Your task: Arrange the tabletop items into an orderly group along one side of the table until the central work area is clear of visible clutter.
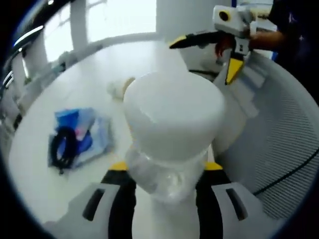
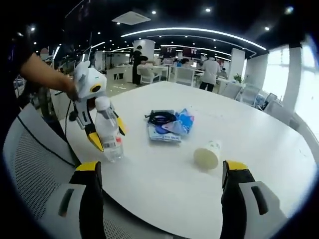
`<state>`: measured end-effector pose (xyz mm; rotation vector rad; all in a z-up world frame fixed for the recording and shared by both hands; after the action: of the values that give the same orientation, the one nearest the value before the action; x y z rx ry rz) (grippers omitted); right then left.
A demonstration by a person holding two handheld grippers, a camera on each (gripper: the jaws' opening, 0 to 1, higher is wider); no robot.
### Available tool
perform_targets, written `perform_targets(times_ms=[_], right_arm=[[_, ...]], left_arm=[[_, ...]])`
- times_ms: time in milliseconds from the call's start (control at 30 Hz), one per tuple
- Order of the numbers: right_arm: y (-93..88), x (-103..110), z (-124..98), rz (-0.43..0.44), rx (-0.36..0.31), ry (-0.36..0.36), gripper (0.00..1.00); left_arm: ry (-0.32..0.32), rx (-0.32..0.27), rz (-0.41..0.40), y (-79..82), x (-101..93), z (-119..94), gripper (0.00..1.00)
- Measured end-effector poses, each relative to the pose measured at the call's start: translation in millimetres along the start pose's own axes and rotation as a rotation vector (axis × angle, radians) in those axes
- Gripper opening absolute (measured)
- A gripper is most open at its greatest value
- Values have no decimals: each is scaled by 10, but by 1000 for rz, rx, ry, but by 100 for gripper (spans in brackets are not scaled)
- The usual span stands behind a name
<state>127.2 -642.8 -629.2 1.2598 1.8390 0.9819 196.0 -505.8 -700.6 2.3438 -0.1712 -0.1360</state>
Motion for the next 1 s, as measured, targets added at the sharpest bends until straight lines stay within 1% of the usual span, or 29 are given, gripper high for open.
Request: perform_targets(times_ms=[233,567,700,1000], right_arm=[[-9,-9,-2,-4,2,-5,100],[-1,-18,-6,-11,0,-13,100],[-2,-17,-8,-15,1,-13,100],[-29,-1,-5,-10,16,-3,100]], left_arm=[[23,-14,-29,4,6,-4,42],[88,-70,-107,10,112,-117,42],[115,-92,-141,13,194,-186,42],[205,-131,-210,-28,528,-447,42]])
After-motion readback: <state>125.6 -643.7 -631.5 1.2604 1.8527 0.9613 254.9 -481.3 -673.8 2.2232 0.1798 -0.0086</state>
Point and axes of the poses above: the point that each gripper's makers call its tool centre point, and the gripper's own axes: z roughly forward along the fingers, x roughly to its left, y roughly out of its top, the point moved 1 cm from there along -z, roughly backward along the fingers, and after that the axes turned 1 degree about -y, right-handed, at the moved point
